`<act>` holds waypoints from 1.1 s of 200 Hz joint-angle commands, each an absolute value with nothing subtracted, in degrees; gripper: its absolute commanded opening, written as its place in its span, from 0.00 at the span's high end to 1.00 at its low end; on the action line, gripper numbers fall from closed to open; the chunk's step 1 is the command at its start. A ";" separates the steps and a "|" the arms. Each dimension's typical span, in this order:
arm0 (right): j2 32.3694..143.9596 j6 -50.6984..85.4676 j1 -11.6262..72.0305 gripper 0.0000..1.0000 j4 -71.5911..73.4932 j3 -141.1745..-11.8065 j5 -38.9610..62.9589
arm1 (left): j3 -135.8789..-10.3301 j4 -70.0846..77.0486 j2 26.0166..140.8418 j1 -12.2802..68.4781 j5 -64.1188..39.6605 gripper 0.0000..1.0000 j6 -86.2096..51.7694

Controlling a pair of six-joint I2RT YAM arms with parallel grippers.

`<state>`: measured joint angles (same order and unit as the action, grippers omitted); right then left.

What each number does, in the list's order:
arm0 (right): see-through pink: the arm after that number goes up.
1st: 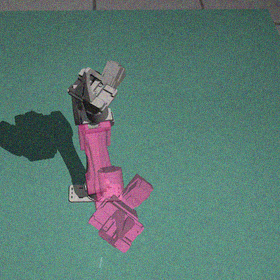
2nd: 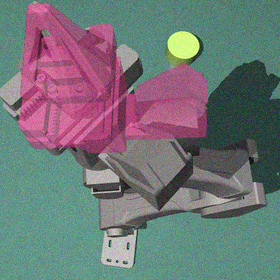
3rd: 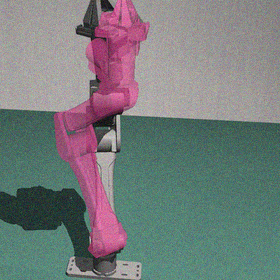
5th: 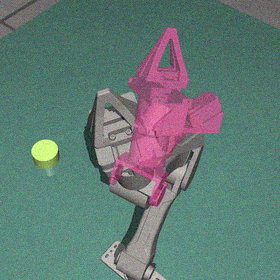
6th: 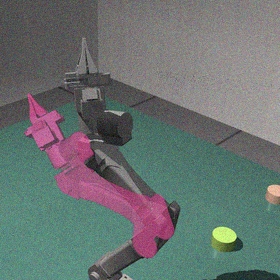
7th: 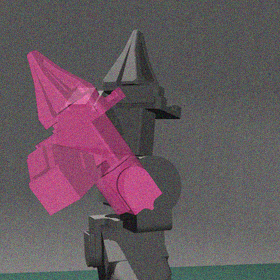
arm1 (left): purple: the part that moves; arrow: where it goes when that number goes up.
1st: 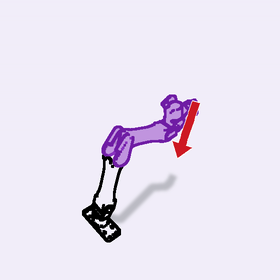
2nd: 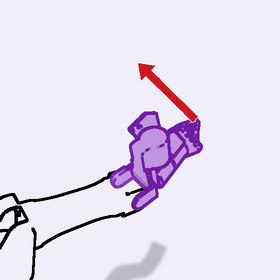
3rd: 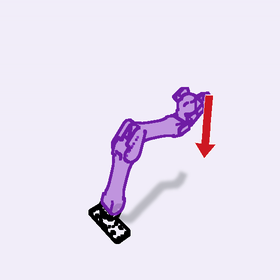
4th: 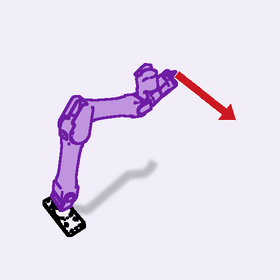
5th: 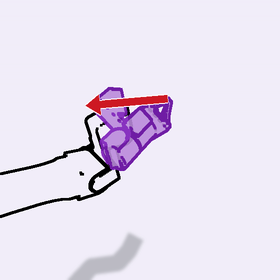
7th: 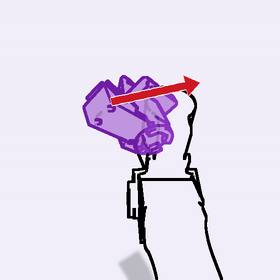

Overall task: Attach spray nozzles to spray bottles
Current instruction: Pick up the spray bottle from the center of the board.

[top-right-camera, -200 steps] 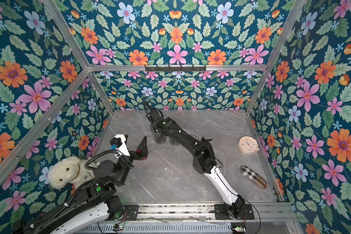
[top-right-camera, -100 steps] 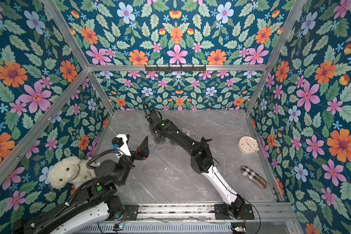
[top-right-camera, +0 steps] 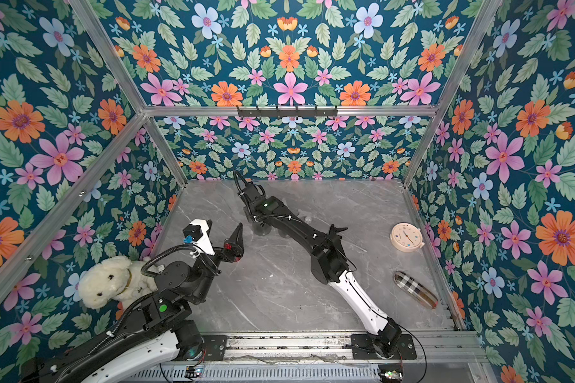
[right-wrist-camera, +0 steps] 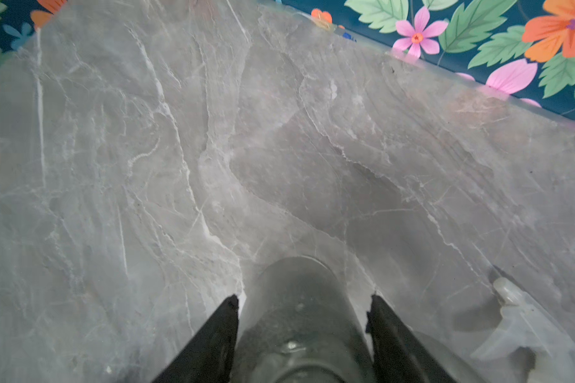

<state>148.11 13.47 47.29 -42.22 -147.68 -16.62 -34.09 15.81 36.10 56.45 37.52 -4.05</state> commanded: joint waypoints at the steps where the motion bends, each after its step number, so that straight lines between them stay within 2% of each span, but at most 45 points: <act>1: 148.50 14.84 47.36 0.36 -43.68 -147.55 -16.81 | -34.19 16.61 36.04 56.43 37.59 0.00 -4.13; 21: 148.23 15.10 47.36 0.38 -43.15 -146.24 -16.69 | -34.19 16.70 36.04 56.43 37.53 0.00 -4.13; 64: 146.09 13.80 47.50 0.52 -39.51 -144.61 -14.53 | -34.19 16.70 35.95 56.43 37.55 0.00 -4.13; 129: 136.08 11.03 50.07 0.52 -33.66 -142.21 -10.97 | -34.54 16.52 35.68 56.43 38.36 0.00 -3.52; 175: 118.33 11.55 50.45 0.52 -29.33 -124.91 -9.64 | -32.97 19.24 33.19 56.40 36.28 0.00 -2.64; 198: 107.66 12.59 50.41 0.52 -28.01 -115.27 -8.62 | -33.99 17.50 32.91 56.34 31.56 0.00 -1.85; 220: 99.09 13.56 50.38 0.52 -31.51 -109.43 -7.77 | -34.40 16.90 33.60 56.34 22.21 0.00 0.89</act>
<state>105.75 11.90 50.46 -31.51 -114.08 -9.02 -33.69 16.64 33.04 56.34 32.38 -2.22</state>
